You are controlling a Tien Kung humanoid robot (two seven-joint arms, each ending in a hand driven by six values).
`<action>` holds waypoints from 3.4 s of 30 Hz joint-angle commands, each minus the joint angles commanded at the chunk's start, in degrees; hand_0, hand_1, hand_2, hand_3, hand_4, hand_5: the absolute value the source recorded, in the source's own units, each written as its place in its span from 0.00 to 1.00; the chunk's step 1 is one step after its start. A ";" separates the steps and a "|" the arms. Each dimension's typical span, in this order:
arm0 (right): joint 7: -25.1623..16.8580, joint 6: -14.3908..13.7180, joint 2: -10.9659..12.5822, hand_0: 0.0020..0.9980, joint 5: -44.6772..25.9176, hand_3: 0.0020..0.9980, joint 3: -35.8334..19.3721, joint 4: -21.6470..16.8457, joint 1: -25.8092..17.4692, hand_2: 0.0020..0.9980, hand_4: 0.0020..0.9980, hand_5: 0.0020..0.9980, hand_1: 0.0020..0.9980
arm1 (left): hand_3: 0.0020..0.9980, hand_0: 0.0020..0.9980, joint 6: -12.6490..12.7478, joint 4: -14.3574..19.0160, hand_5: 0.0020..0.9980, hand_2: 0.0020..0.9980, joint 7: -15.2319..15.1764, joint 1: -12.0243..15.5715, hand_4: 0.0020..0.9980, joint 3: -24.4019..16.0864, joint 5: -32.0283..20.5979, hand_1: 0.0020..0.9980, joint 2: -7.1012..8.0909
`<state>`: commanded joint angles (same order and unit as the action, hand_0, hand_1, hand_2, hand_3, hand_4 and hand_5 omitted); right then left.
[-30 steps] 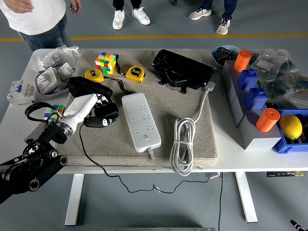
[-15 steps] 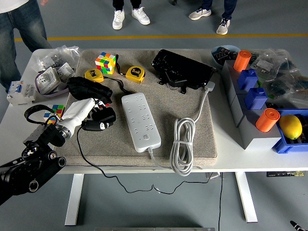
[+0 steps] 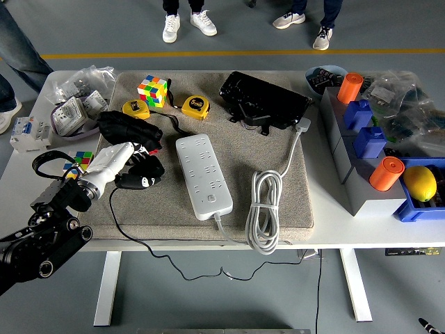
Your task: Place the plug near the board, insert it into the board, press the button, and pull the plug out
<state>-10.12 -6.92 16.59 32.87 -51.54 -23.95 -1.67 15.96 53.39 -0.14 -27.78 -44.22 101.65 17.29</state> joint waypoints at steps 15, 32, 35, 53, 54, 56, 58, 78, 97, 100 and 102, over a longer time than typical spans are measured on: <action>0.01 0.05 -0.02 0.61 0.08 0.55 -0.19 0.03 -0.02 0.63 1.00 0.45 0.63 | 0.71 0.57 -0.69 6.45 0.50 0.69 -0.91 2.63 1.00 -5.62 0.18 0.68 1.65; -0.03 0.01 0.35 0.61 -0.88 0.55 1.41 0.39 0.82 0.63 1.00 0.45 0.63 | 0.71 0.28 3.82 8.34 0.32 0.51 -15.38 7.54 0.82 -16.86 -15.63 0.44 1.54; -0.02 -0.01 0.51 0.61 -1.02 0.55 1.65 0.43 0.88 0.63 1.00 0.45 0.63 | 0.69 0.38 3.87 7.08 0.33 0.52 -15.55 7.96 0.84 -18.33 -16.93 0.50 1.26; 0.13 -0.19 0.65 0.61 -2.88 0.55 3.41 1.87 1.16 0.63 1.00 0.45 0.63 | 0.68 0.47 3.99 2.45 0.36 0.54 -14.70 9.58 0.87 -23.32 -18.34 0.57 0.25; 0.14 -0.20 0.59 0.61 -3.08 0.55 3.51 2.06 1.09 0.63 1.00 0.45 0.63 | 0.68 0.47 3.97 2.45 0.36 0.54 -14.74 9.61 0.87 -23.47 -18.38 0.57 0.13; 0.19 -0.21 0.52 0.61 -3.19 0.55 3.56 2.17 0.98 0.63 1.00 0.45 0.63 | 0.68 0.47 3.91 2.45 0.36 0.54 -14.64 9.69 0.87 -23.64 -18.35 0.57 -0.04; 0.27 -0.23 0.45 0.61 -3.19 0.55 3.53 2.20 0.94 0.63 1.00 0.45 0.63 | 0.68 0.47 3.75 2.45 0.36 0.54 -14.42 9.83 0.87 -23.92 -18.39 0.57 -0.26; 0.42 -0.45 0.42 0.61 -2.91 0.55 3.25 2.13 1.04 0.63 1.00 0.45 0.63 | 0.68 0.48 3.13 2.87 0.35 0.54 -13.50 10.05 0.87 -25.40 -17.79 0.56 -1.01; 0.46 -0.53 0.40 0.61 -2.77 0.55 3.08 2.10 1.01 0.63 0.99 0.45 0.63 | 0.68 0.48 2.87 3.12 0.36 0.55 -13.15 9.64 0.87 -25.31 -17.75 0.57 -1.09; 0.48 -0.53 0.48 0.61 -2.77 0.55 3.05 2.10 1.14 0.63 0.99 0.45 0.63 | 0.68 0.48 2.82 3.14 0.36 0.55 -13.07 9.54 0.87 -25.33 -17.72 0.57 -1.07; 0.50 -0.52 0.49 0.61 -2.77 0.55 3.09 2.09 1.17 0.63 0.99 0.45 0.63 | 0.68 0.48 2.81 3.17 0.37 0.55 -13.06 9.50 0.87 -25.27 -17.71 0.57 -1.03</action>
<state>-9.62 -7.44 17.09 30.10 -48.45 -21.86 -0.49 18.78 56.56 -13.20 -18.28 -69.49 83.94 16.27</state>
